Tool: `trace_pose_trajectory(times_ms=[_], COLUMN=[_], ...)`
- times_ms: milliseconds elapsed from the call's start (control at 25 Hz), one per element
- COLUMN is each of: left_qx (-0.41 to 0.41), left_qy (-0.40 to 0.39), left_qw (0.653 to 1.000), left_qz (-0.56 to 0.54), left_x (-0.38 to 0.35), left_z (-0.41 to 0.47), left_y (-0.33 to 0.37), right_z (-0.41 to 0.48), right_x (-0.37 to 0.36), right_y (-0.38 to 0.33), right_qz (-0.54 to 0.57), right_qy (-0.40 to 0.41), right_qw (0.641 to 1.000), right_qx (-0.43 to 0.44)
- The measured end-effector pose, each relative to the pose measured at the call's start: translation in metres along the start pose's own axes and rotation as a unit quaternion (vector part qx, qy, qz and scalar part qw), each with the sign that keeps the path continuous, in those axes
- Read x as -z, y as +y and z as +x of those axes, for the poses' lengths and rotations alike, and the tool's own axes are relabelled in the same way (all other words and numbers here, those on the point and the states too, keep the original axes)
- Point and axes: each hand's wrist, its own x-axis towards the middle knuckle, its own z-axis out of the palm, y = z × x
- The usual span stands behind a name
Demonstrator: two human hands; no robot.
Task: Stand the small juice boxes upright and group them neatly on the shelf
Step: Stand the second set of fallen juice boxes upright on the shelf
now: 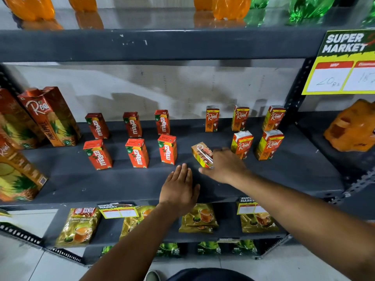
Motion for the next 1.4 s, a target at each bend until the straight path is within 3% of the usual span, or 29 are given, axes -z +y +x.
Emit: trace_pose_trajectory(times_ms=[200,280,360,440,560,680,760,920,1080,1240,1400], left_qx=[0.004,0.006,0.011,0.016,0.013,0.011,0.012,0.013,0.014,0.013,0.015], left_qy=[-0.006,-0.010,-0.013,-0.010,-0.008,-0.006,-0.005,0.000,0.002,0.005,0.001], left_qw=[1.000,1.000,1.000,1.000,1.000,1.000,1.000,1.000,1.000,1.000,1.000], left_qz=[0.003,0.007,0.007,0.006,0.011,0.009,0.011,0.012,0.009,0.005,0.008], left_x=[-0.003,-0.004,-0.005,-0.005,-0.005,-0.005,-0.006,-0.008,-0.008,-0.007,-0.007], left_z=[0.001,0.002,0.001,0.001,0.002,0.001,0.001,0.001,0.001,0.000,0.000], left_y=[0.000,0.001,0.001,0.002,0.001,0.001,0.001,0.002,0.002,0.002,0.002], right_z=[0.012,0.019,0.029,0.040,0.052,0.057,0.059,0.060,0.068,0.072,0.067], right_x=[-0.002,0.017,0.040,0.062,0.079,0.080,0.080,0.086,0.092,0.087,0.077], right_y=[0.002,0.003,0.004,0.004,0.005,0.007,0.008,0.008,0.005,-0.003,-0.012], right_qz=[0.050,0.006,-0.080,-0.202,-0.350,-0.430,-0.433,-0.404,-0.344,-0.287,-0.278], right_qy=[-0.033,-0.017,0.029,0.064,0.085,0.080,0.085,0.062,-0.004,-0.046,-0.037], right_qw=[0.997,1.000,0.992,0.955,0.855,0.766,0.742,0.772,0.854,0.927,0.946], right_qx=[-0.040,-0.005,0.089,0.209,0.373,0.470,0.505,0.486,0.390,0.237,0.160])
